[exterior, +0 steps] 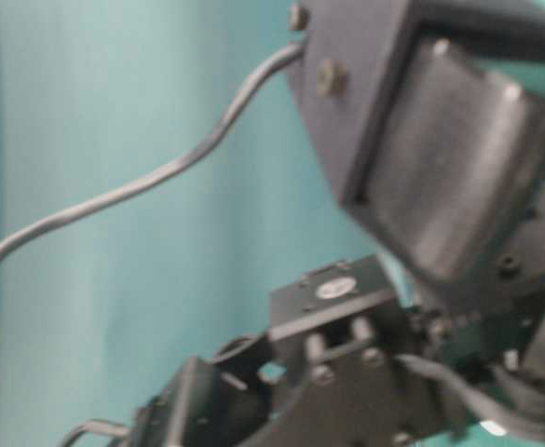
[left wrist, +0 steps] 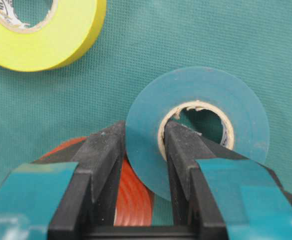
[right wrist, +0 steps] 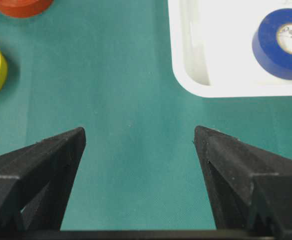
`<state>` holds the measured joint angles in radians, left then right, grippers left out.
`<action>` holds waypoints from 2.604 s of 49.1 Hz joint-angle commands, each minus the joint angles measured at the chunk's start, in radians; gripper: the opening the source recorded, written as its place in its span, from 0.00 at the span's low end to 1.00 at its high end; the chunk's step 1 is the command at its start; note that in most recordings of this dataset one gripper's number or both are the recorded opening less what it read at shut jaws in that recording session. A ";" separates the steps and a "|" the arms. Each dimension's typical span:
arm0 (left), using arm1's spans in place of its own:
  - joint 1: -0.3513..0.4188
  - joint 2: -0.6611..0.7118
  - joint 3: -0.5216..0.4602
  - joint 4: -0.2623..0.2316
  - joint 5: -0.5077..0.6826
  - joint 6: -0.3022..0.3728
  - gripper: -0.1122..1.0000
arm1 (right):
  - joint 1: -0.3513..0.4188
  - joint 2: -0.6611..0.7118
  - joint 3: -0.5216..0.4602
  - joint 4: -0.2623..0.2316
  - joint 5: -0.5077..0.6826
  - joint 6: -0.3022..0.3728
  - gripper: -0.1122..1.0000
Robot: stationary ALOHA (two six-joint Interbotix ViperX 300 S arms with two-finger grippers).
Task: Pick up the tape from a random location and place it into the white case.
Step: 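Lower the left gripper into the teal roll's core and grip it, then lift the teal roll and carry it over the white tray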
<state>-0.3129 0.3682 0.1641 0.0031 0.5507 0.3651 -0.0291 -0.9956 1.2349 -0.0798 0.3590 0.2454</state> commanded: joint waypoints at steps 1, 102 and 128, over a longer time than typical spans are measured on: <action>-0.005 -0.074 -0.032 -0.002 0.012 -0.002 0.28 | 0.002 0.011 -0.020 -0.002 -0.005 0.000 0.85; -0.035 -0.327 -0.152 0.006 0.236 0.000 0.28 | 0.002 0.011 -0.020 -0.002 -0.003 0.000 0.85; -0.035 -0.325 -0.152 0.006 0.236 0.000 0.28 | 0.002 0.011 -0.020 -0.002 -0.003 0.000 0.85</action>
<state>-0.3451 0.0798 0.0399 0.0077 0.7915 0.3636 -0.0291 -0.9956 1.2349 -0.0798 0.3590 0.2454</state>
